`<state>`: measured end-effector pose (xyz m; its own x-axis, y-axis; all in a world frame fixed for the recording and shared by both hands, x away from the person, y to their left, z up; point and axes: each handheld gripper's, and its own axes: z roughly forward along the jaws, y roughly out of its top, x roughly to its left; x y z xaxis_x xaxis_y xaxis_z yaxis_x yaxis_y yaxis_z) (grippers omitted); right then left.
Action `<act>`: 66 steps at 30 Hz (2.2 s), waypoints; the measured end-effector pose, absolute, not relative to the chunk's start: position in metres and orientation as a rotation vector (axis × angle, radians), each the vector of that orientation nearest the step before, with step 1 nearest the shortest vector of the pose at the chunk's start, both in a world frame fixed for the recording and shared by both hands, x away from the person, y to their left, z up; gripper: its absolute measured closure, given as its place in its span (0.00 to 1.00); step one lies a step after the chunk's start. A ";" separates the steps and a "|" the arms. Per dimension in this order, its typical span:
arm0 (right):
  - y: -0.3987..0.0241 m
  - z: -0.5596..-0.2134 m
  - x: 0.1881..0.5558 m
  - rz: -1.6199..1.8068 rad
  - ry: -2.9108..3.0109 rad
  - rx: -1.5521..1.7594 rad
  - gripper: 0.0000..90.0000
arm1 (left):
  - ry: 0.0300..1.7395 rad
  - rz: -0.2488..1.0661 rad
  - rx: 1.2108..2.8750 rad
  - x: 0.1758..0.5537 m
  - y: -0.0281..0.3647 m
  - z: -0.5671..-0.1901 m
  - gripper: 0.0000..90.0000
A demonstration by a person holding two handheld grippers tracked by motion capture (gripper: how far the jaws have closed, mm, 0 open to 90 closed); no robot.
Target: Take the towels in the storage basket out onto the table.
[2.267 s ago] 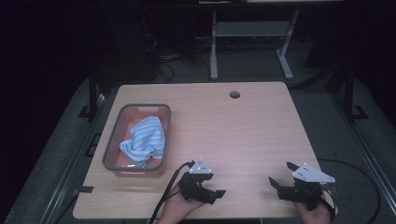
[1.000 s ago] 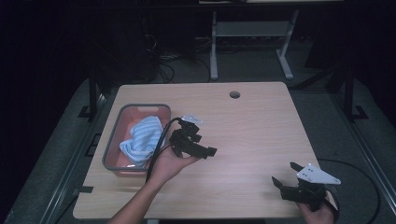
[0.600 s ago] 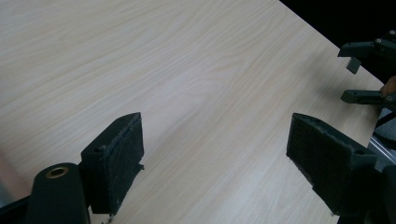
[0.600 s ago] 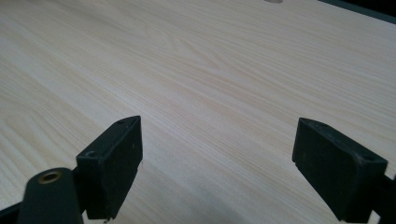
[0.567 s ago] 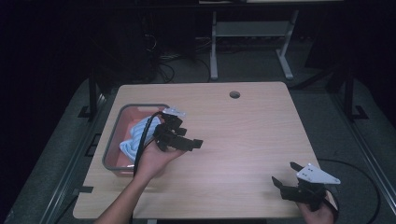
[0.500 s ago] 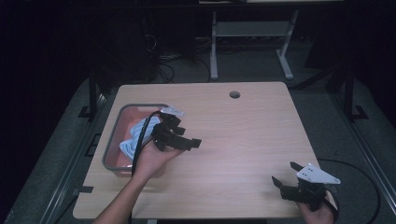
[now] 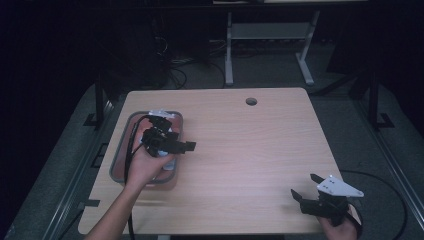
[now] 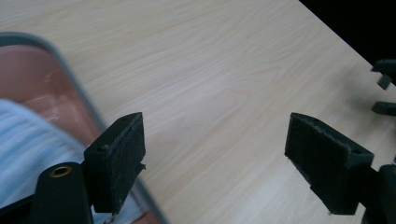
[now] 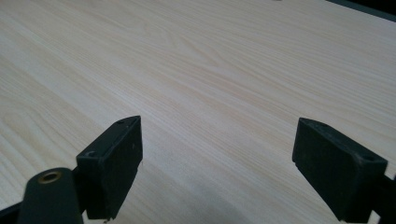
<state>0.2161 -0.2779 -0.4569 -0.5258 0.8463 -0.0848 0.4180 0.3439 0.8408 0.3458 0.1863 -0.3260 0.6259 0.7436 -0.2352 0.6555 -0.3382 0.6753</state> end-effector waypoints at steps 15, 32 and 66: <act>-0.279 -0.456 0.215 1.086 2.079 1.113 0.17 | 1.313 0.250 2.022 0.354 0.252 -0.341 0.24; -0.279 -0.456 0.216 1.083 2.084 1.104 0.17 | 1.514 0.275 2.033 0.365 0.275 -0.371 0.26; -0.279 -0.456 0.218 1.109 2.065 1.125 0.17 | 1.579 0.324 2.396 0.389 0.243 -0.404 0.78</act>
<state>0.2183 -0.2793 -0.4555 -0.5095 0.8579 -0.0670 0.4180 0.3148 0.8522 0.3893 0.2430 -0.4040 0.3867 0.9211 0.0456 0.8647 -0.3793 0.3291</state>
